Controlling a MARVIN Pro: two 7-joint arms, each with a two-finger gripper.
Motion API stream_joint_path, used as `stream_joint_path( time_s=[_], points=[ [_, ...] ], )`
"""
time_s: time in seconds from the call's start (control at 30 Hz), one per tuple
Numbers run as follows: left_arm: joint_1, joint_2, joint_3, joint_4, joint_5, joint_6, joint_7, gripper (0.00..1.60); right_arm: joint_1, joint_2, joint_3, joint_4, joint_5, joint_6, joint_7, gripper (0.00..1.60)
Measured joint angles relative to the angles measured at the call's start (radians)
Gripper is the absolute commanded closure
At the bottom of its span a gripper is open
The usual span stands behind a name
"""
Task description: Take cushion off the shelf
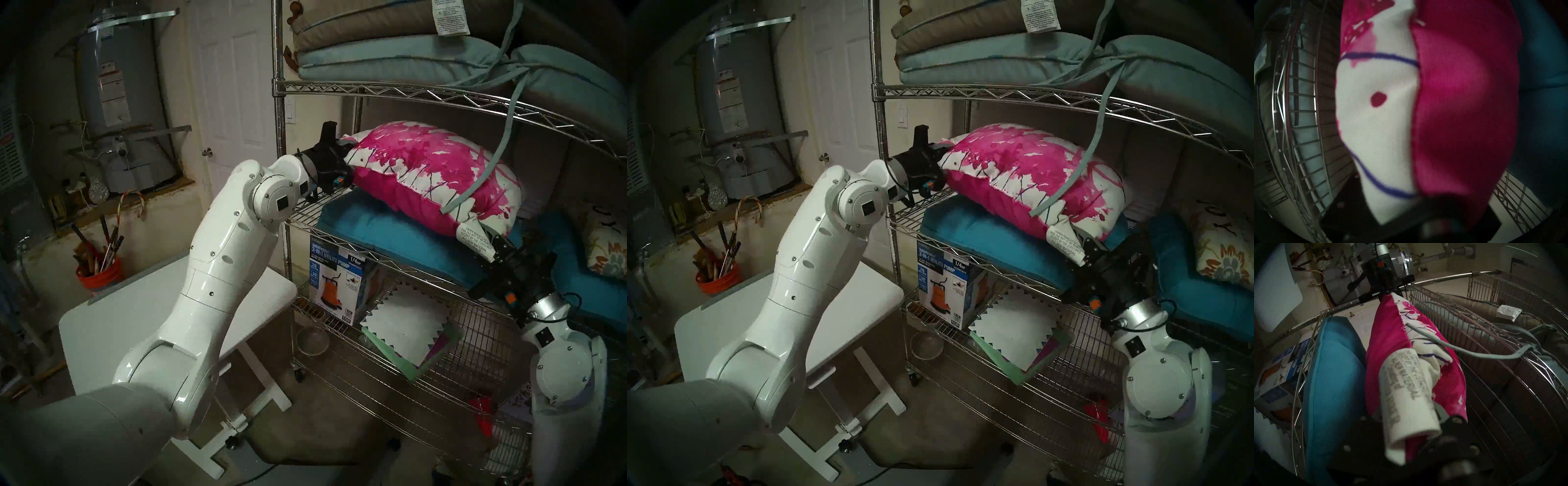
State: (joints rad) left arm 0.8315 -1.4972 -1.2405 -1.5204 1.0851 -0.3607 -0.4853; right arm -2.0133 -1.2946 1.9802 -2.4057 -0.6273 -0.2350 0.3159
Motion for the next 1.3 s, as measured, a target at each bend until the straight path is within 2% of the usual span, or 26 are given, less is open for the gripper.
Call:
stream_joint_path(
  time_s=[0.43, 0.9, 1.1, 1.3],
  points=[
    [0.053, 0.025, -0.048, -0.136, -0.017, 0.002, -0.099, 1.6, -0.007, -0.021, -0.054, -0.002, 0.017, -0.054, -0.045, 1.6],
    [0.093, 0.027, -0.075, -0.239, -0.02, 0.012, -0.174, 1.6, -0.041, -0.056, -0.113, -0.002, 0.032, -0.108, -0.104, 1.6],
    [0.106, 0.018, -0.062, -0.282, -0.015, 0.037, -0.204, 1.6, -0.066, -0.069, -0.094, -0.002, 0.038, -0.125, -0.13, 1.6],
    [0.128, -0.01, -0.001, -0.331, 0.032, 0.101, -0.226, 1.6, -0.096, -0.079, -0.016, -0.003, 0.069, -0.134, -0.147, 1.6]
  ],
)
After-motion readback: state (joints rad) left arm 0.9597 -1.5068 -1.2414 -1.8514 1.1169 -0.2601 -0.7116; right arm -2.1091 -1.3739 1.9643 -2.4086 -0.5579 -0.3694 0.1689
